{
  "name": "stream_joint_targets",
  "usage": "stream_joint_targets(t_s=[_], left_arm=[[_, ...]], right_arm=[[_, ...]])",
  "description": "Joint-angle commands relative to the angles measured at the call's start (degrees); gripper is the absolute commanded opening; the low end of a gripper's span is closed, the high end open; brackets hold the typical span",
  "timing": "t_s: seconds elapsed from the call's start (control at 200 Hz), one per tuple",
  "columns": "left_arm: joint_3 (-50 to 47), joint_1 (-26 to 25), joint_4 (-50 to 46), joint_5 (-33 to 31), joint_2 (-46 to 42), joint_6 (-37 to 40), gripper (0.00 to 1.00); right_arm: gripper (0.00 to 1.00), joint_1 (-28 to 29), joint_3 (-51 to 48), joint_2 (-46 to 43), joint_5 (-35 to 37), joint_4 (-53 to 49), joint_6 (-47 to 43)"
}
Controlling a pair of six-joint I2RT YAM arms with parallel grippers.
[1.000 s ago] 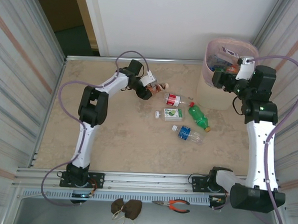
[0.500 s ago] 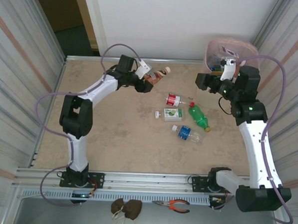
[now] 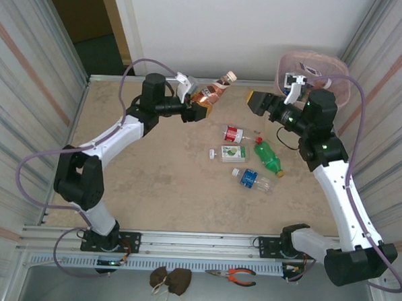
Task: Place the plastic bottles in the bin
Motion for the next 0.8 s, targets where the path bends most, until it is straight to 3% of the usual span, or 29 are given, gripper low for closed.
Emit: stream_joint_targets(t_s=[0.0,0.386,0.797], left_arm=[[-1.1,-2.1,6.3,4.0,-4.4,-2.4,0.49],[1.1,-9.9,0.0,0.5,-9.3,3.5,0.5],[1.8,-12.2,-0.2,-4.3,-9.4,3.8,0.5]], right_arm=[[0.77,1.0,2.3,1.4,-1.5,5.0,8.3],[0.69,1.2,7.4,4.6,-2.8,6.2,12.8],[0.37,1.2,7.0,4.1,-2.7,5.3,12.7]])
